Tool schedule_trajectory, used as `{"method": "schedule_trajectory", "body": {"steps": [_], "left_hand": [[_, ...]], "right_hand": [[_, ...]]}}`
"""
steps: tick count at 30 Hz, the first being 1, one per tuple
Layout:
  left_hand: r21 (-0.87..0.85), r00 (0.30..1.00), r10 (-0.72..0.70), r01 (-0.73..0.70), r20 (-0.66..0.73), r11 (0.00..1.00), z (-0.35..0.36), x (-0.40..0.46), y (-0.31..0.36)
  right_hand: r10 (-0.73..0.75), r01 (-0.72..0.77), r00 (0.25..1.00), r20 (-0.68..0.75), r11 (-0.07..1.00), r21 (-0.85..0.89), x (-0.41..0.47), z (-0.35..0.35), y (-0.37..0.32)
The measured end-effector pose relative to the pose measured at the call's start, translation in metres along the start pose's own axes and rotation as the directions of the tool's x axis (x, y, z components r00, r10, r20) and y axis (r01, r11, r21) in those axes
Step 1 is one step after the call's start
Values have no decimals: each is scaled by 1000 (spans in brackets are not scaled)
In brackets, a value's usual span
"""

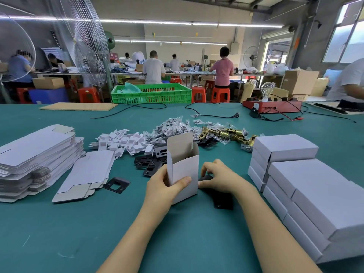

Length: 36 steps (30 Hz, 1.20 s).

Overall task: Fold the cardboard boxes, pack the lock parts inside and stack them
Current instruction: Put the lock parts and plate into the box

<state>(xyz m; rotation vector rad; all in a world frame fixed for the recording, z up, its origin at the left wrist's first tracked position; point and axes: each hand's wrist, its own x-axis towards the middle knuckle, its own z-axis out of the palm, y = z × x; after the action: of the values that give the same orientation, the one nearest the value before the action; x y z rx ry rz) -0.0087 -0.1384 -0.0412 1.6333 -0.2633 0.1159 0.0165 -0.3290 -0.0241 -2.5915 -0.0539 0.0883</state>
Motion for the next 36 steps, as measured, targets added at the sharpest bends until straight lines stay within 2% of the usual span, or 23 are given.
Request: {"method": "schedule_trajectory", "body": {"steps": [4,10,12,14,18,23,28,36], "left_hand": [[-9,1000,2,-2,6,1000,0,0,0],[-11,1000,-3,3,14,1000,0,0,0],[-18,1000,-9,9,14,1000,0,0,0],[-26,1000,-19,19,14,999,-1,0,-1],[-46,999,-33,33,16,998,-1,-1,0],[-54,999,-21,23,34,998,0,-2,1],[-63,999,-18,20,39,998,0,-2,1],[-55,999,-25,26,26,998,-1,-2,0]], "right_hand": [[16,-21,998,-60,996,-91,0,-6,-2],[83,-85,993,-88,996,-21,-6,-28,-3],[110,-88,988,-111,979,186,-10,-37,-8],[132,-64,981,-140,910,410,-16,-47,-14],[124,24,963,-239,845,534,-29,-67,-26],[17,167,933,-359,864,475,-42,-82,-43],[-54,187,922,-384,929,318,-49,-89,-54],[-82,269,924,-373,833,483,-59,-89,-72]]}}
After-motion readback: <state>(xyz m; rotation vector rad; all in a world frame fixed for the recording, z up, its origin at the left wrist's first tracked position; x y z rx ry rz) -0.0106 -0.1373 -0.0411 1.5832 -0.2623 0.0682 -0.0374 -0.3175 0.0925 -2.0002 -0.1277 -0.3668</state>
